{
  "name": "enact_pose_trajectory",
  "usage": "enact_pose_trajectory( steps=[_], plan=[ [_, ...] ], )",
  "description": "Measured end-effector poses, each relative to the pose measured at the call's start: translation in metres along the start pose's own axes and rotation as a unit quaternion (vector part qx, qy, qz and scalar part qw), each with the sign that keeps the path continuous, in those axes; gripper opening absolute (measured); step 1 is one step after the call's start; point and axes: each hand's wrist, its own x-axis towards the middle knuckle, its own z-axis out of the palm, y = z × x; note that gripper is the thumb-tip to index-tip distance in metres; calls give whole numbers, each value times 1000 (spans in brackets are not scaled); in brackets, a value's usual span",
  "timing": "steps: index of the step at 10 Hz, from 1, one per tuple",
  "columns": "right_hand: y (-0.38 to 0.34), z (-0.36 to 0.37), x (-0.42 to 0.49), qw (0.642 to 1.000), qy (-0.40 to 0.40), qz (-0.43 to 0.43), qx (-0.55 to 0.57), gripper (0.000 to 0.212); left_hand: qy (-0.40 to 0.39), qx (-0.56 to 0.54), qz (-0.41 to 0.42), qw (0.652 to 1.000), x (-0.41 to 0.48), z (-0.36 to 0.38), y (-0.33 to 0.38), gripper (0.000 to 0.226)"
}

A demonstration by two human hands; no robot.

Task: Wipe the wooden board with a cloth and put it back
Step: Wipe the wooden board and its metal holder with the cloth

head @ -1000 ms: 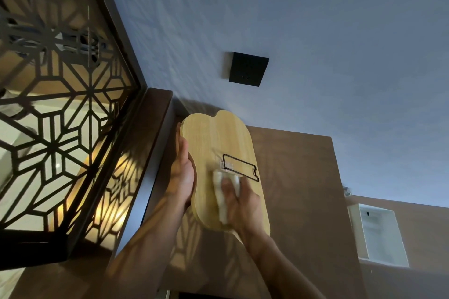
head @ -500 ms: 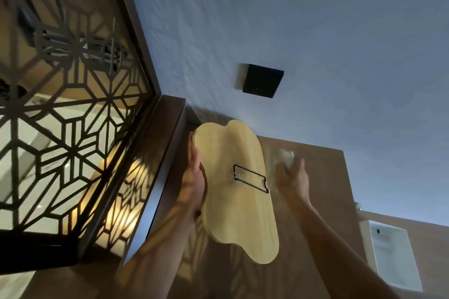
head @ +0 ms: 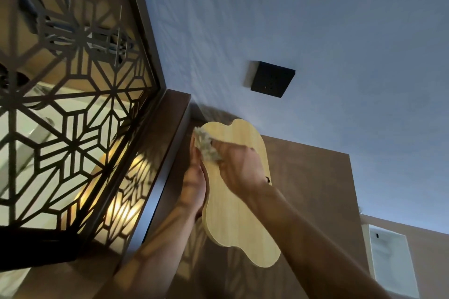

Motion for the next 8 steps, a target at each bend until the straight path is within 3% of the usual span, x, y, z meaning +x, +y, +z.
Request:
enact_pose_trajectory(
  steps=[2, 3, 4, 5, 6, 7, 8],
  plan=[
    [5, -10, -90, 984, -113, -15, 140, 38, -4, 22, -57, 998, -4, -5, -1, 36],
    [18, -24, -78, 980, -86, 4, 177, 34, 33, 38, -57, 997, -1, -3, 1, 32],
    [23, -24, -21, 980, 78, 73, 168, 8, 2, 18, -11, 1000, 6, -4, -1, 46],
    [24, -19, 50, 984, 102, 119, 80, 12, -16, 31, 6, 999, 8, -1, 3, 53],
    [17, 0, 66, 991, 46, 108, 58, 22, -20, -3, 2, 1000, 7, -1, 2, 51],
    [2, 9, 30, 997, 31, 59, -34, 24, -1, -6, -1, 1000, 7, -1, 0, 45],
    [-6, 9, -28, 998, -4, 40, 41, 39, -5, 19, -6, 1000, 3, -5, -9, 40]
  ],
)
